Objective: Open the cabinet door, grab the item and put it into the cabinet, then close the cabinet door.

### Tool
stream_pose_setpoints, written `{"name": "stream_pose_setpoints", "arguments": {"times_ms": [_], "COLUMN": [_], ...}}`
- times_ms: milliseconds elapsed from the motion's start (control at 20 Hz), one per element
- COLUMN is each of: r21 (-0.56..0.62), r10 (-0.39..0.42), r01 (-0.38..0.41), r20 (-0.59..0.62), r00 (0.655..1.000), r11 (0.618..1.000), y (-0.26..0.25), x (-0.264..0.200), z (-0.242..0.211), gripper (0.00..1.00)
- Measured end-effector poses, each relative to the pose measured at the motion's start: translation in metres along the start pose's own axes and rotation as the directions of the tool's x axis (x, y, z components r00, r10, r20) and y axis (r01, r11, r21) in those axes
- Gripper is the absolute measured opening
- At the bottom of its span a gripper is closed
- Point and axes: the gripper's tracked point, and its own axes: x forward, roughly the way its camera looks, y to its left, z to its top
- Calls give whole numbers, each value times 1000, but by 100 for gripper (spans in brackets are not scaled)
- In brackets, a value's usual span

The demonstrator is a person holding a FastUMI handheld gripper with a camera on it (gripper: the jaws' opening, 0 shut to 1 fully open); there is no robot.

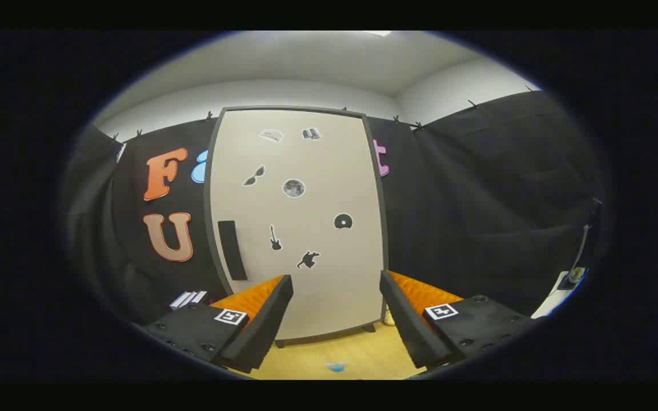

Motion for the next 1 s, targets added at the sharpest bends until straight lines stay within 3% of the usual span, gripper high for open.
{"name": "stream_pose_setpoints", "arguments": {"times_ms": [1000], "r21": [14], "r10": [-7], "r01": [7], "r20": [-19], "r00": [1000], "r11": [1000], "y": [-1], "x": [-11], "z": [-14], "gripper": [98]}}
